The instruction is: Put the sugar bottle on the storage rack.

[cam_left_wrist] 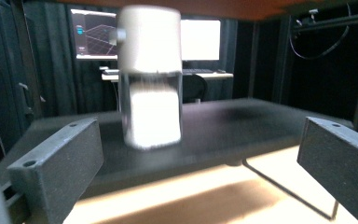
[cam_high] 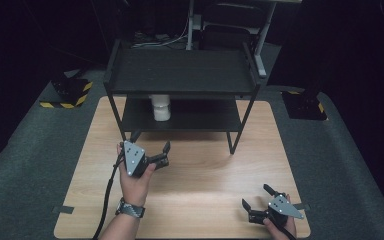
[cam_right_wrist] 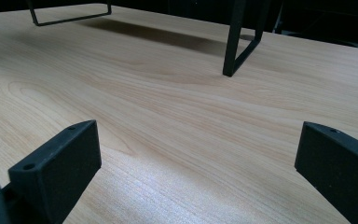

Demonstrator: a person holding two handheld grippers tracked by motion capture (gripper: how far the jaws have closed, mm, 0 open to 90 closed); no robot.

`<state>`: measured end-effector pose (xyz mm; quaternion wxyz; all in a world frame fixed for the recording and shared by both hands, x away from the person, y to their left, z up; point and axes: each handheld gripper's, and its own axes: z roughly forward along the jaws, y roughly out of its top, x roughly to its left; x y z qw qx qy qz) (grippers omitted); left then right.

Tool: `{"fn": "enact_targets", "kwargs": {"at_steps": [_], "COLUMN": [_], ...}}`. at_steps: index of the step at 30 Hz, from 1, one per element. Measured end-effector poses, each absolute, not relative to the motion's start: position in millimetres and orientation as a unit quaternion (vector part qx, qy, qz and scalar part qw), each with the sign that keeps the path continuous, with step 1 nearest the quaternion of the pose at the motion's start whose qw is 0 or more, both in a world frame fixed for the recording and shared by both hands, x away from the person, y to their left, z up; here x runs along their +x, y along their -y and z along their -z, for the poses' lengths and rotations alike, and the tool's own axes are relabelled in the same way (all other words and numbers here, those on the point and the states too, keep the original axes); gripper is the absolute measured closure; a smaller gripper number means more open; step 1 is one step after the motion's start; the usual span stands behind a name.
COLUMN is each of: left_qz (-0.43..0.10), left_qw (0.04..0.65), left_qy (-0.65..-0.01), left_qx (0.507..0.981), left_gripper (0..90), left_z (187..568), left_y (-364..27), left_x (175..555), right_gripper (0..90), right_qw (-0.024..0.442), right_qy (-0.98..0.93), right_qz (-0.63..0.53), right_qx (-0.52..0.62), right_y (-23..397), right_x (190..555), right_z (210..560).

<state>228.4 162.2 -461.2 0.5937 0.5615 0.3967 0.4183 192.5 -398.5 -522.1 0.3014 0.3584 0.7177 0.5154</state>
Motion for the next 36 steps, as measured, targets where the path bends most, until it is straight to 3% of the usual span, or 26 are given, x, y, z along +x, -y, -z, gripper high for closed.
{"fn": "enact_targets", "kwargs": {"at_steps": [15,36], "left_qz": [-0.416,-0.36], "left_qw": [0.566,0.517], "left_qy": [-0.407,-0.44], "left_qx": [0.584,0.64], "left_gripper": [0.5,0.5], "left_z": [522,536], "left_y": [-196,-231], "left_x": [184,155], "right_gripper": [0.1,0.1], "right_qw": [0.303,0.306], "right_qy": [-0.717,-0.717], "right_qz": [-0.515,-0.512], "right_qx": [0.358,0.361], "right_y": [398,396], "right_x": [192,191], "right_z": [522,522]}}
